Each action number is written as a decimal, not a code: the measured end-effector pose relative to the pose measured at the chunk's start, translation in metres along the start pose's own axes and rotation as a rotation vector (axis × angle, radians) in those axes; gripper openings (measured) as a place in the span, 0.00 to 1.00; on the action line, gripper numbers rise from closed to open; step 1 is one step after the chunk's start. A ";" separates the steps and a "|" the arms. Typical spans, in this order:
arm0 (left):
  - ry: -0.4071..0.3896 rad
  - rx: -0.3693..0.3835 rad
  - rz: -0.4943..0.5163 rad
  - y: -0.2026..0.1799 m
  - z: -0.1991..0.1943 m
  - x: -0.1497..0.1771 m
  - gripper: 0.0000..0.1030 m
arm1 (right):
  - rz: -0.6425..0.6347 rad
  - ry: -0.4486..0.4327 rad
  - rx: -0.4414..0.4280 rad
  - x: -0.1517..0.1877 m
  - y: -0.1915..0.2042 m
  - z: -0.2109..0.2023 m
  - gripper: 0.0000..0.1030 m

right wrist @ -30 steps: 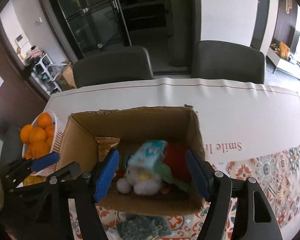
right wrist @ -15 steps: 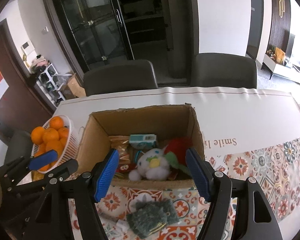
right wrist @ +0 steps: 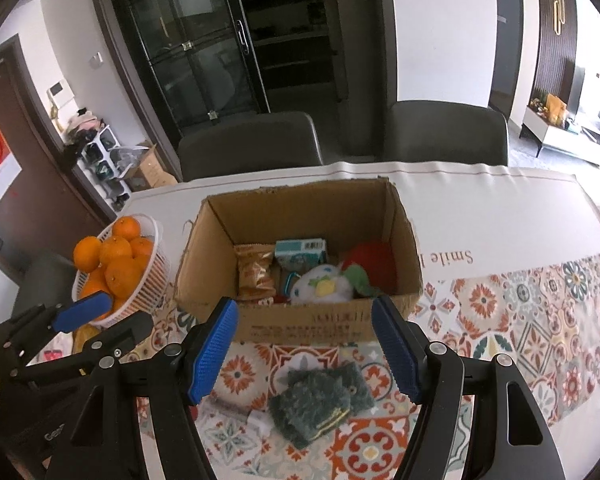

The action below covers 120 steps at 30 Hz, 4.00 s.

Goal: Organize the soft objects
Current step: 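Move both tools back toward the green plush and white stick snack, then close the left tool on the white stick snack while the right tool grasps the green plush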

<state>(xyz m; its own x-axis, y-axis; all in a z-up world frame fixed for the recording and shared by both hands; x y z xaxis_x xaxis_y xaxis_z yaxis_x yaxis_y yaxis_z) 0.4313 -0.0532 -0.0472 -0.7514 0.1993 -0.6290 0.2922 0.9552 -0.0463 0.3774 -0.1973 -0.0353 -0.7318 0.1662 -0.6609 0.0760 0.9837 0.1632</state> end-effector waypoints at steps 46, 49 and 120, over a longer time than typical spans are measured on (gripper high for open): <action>0.321 0.089 0.306 -0.021 0.085 0.115 0.52 | 0.120 0.312 0.104 0.139 -0.032 0.073 0.68; 0.337 0.117 0.348 -0.026 0.088 0.115 0.53 | 0.126 0.322 0.107 0.142 -0.033 0.075 0.68; 0.310 0.161 -0.185 0.058 0.125 0.172 0.22 | 0.193 0.356 0.150 0.139 -0.014 0.161 0.54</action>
<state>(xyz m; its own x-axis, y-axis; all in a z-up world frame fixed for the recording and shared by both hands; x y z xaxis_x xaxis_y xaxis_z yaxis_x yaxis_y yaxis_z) 0.3930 0.0089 -0.2554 -0.9359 0.1068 -0.3358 0.2053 0.9397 -0.2734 0.3837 -0.1771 -0.2477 -0.8806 0.3398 -0.3303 0.3128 0.9404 0.1333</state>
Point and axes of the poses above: each gripper's, at about its wrist camera, not at the fingertips, and z roughly the way its jaws point, y to its left, x to its underside, the point moved 4 cm from there along z, roughly the way its jaws point, and after that the axes turned 5 degrees about -y, right-handed, at the moved point
